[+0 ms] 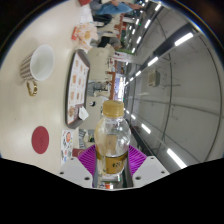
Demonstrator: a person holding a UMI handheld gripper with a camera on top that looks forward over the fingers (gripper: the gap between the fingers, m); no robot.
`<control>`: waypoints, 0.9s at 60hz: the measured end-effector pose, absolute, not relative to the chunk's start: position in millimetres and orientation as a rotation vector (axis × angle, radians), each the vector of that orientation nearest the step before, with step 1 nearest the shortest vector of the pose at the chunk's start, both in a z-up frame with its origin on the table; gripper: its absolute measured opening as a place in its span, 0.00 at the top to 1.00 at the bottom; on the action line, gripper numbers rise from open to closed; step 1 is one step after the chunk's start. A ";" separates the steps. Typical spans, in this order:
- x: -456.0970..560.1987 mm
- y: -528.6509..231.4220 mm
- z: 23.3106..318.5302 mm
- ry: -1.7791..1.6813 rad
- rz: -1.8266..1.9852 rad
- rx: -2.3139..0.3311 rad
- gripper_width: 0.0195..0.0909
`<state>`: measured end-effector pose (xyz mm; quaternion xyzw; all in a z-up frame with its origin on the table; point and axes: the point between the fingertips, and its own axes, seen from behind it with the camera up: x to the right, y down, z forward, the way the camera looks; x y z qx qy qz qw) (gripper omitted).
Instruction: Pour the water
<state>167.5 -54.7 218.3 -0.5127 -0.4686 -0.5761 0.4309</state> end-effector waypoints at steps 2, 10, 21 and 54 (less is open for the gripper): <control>151.2 -52.2 208.1 -1.238 -1.464 -1.235 0.73; 99.6 -41.6 165.4 -1.485 -1.555 -1.052 0.73; 68.3 -36.9 132.3 -1.682 -1.602 -0.872 0.73; 110.6 -52.0 199.3 -0.670 -0.454 -1.681 0.73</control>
